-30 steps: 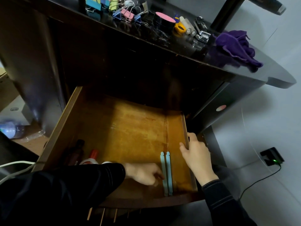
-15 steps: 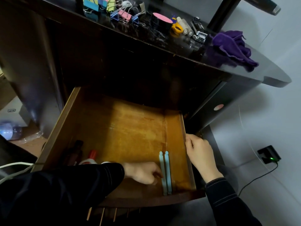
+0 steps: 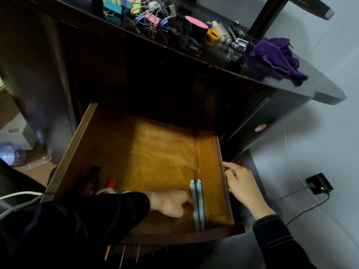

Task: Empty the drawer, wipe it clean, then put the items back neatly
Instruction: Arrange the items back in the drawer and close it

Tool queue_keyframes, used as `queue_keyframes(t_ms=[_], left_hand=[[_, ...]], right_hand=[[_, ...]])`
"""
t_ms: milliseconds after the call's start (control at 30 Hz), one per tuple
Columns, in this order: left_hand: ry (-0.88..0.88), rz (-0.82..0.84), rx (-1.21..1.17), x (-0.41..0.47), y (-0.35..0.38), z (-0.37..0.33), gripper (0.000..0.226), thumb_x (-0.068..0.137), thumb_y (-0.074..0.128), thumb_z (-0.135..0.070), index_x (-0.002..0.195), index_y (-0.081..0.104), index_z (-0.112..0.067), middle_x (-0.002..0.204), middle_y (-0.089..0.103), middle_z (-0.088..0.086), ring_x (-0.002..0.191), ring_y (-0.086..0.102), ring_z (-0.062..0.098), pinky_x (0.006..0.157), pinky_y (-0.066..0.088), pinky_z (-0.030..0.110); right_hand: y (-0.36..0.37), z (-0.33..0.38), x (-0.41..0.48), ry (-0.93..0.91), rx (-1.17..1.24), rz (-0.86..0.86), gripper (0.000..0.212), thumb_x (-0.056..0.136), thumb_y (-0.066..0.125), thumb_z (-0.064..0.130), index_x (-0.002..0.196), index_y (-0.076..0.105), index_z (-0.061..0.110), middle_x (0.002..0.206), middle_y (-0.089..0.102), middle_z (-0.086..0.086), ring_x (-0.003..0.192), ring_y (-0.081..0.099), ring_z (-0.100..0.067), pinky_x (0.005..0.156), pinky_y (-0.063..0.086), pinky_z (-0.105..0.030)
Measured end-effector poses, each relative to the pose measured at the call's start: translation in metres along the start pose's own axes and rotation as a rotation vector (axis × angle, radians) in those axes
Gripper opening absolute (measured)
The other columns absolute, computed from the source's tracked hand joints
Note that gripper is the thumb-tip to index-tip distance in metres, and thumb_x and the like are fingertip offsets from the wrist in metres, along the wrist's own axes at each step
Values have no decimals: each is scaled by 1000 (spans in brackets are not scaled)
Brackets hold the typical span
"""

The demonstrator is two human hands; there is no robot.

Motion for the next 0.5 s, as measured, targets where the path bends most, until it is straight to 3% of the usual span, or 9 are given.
queue_keyframes(t_ms=[100,233,333,500], left_hand=[[14,-14,125,-2,-1,-1,51,99,49,-18,149,42,-29,151,38,-2,132,46,24,107,46,42],[47,-44,319,-5,-3,-8,60,98,52,-27,154,30,-33,152,28,1,130,41,28,102,46,42],[87,-43,492,-4,0,-14,65,98,54,-33,156,24,-36,154,26,3,131,33,28,103,43,45],[112,-44,586,-1,4,-20,67,97,55,-37,156,23,-36,152,30,4,126,36,29,95,44,44]], right_hand=[[1,6,-3,-29,-119,-28,44,101,50,46,142,52,29,113,71,9,79,67,-3,67,54,-20],[2,12,-6,-13,-171,-99,41,101,52,45,138,52,27,94,67,14,66,60,1,56,45,-14],[6,15,-11,-1,-179,-135,37,102,51,40,136,51,25,91,67,8,68,63,-5,60,55,-24],[11,20,-19,14,-187,-211,43,102,50,35,142,44,21,116,67,-1,88,68,-19,75,58,-34]])
Point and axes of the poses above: each hand's wrist, its own x-axis towards the middle knuckle, its own y-axis out of the palm, z = x × y, the point moved 10 cm from there along x, towards the middle knuckle
